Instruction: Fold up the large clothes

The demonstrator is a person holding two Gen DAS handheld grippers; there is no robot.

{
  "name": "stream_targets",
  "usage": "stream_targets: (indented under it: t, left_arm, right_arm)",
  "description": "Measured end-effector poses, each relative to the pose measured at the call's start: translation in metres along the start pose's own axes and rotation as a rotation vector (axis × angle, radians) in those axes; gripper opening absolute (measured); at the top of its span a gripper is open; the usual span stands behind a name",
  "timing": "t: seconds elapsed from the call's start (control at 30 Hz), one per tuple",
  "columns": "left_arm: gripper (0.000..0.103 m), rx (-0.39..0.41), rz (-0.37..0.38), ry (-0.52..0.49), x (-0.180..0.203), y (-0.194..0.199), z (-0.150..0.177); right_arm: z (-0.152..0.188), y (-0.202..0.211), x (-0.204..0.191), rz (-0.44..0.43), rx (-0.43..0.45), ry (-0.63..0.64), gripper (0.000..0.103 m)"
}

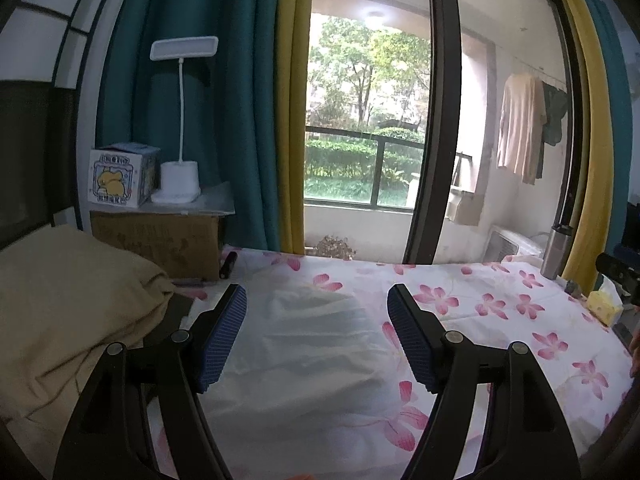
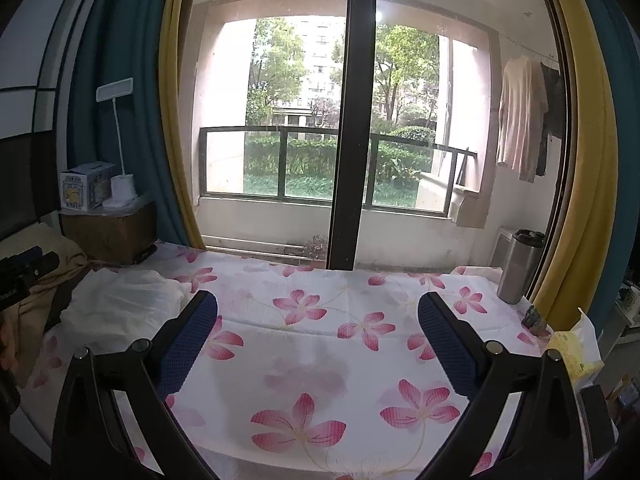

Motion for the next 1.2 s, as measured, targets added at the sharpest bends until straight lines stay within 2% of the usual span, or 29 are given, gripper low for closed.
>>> stream_targets:
  t: [1.2]
  left_arm:
    - [0.076,-0.002,0.022,-0.023,0.0095,-0.0023,-0.0018]
  right_arm:
    - [0.0089,0.0006,0.0065,-0.001,-0.016,-0.005,0.100]
Point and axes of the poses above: each gripper's, at about its wrist camera, not at the fingertips, and y roughly against the way its jaws point, x to its right, z to its underside, the point moved 7 cm from there along -y, roughly the way its jaws point, and after that the axes turned 2 degrees about -z, right-handed, at the moved point
